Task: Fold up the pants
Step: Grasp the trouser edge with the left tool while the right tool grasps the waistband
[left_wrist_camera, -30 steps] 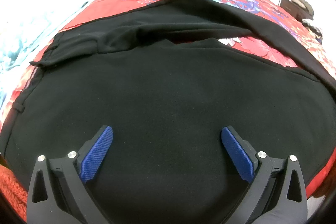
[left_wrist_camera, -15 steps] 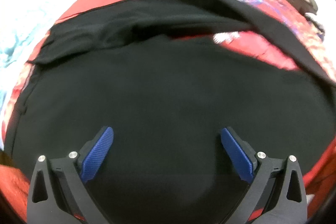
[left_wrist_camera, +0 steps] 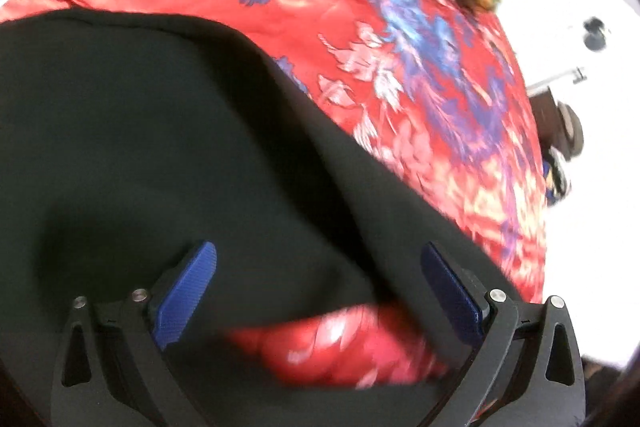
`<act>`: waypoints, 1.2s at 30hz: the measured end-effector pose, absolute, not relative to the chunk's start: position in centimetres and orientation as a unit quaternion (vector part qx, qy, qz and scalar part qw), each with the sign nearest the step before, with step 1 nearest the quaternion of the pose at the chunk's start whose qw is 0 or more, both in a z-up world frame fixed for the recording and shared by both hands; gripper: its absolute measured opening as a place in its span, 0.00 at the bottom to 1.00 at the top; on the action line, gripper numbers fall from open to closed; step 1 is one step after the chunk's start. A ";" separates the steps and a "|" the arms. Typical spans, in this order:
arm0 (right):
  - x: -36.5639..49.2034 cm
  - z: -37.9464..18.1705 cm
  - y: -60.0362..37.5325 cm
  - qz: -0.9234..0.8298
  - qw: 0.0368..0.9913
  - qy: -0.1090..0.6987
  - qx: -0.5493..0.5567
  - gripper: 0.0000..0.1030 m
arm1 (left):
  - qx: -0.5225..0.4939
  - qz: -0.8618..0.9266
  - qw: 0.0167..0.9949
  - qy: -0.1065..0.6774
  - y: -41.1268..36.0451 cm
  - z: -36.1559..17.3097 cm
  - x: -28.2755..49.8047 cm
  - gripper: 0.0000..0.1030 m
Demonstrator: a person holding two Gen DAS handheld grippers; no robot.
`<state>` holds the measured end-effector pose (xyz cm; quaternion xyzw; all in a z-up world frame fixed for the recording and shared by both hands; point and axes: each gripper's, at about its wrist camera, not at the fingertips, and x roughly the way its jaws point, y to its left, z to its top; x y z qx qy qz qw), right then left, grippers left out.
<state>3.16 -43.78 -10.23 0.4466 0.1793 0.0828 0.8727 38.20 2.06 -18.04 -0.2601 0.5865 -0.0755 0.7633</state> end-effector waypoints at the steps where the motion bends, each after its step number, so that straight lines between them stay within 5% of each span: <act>1: 3.2 -10.0 -43.8 0.090 0.872 0.177 0.447 0.15 | -0.269 -0.067 0.763 0.584 2.1 -18.3 38.7 0.99; 6: 2.2 -9.0 -44.4 0.151 0.864 0.160 0.453 0.15 | -0.309 -0.047 0.765 0.563 3.3 -18.6 40.5 0.93; 9: 1.3 -8.5 -45.1 0.187 0.855 0.154 0.459 0.15 | -0.339 -0.050 0.750 0.566 5.1 -19.4 40.8 0.54; 11: 0.7 -8.6 -45.4 0.182 0.856 0.157 0.458 0.15 | -0.356 -0.060 0.741 0.566 5.8 -19.7 40.6 0.08; 16: 0.9 -9.4 -46.9 0.141 0.862 0.187 0.449 0.14 | -0.353 -0.070 0.761 0.539 6.5 -17.2 39.0 0.03; 23: 3.9 -8.0 -50.2 0.096 0.888 0.232 0.386 0.14 | -0.268 -0.083 0.852 0.442 8.1 -6.9 27.8 0.05; 30: 5.6 -15.2 -50.9 -0.023 0.826 0.485 0.286 0.14 | -0.247 -0.038 0.809 0.532 8.6 -14.8 15.6 0.06; 36: 5.6 -15.1 -49.5 -0.049 0.832 0.521 0.186 0.14 | -0.224 -0.050 0.826 0.514 7.0 -13.3 14.2 0.05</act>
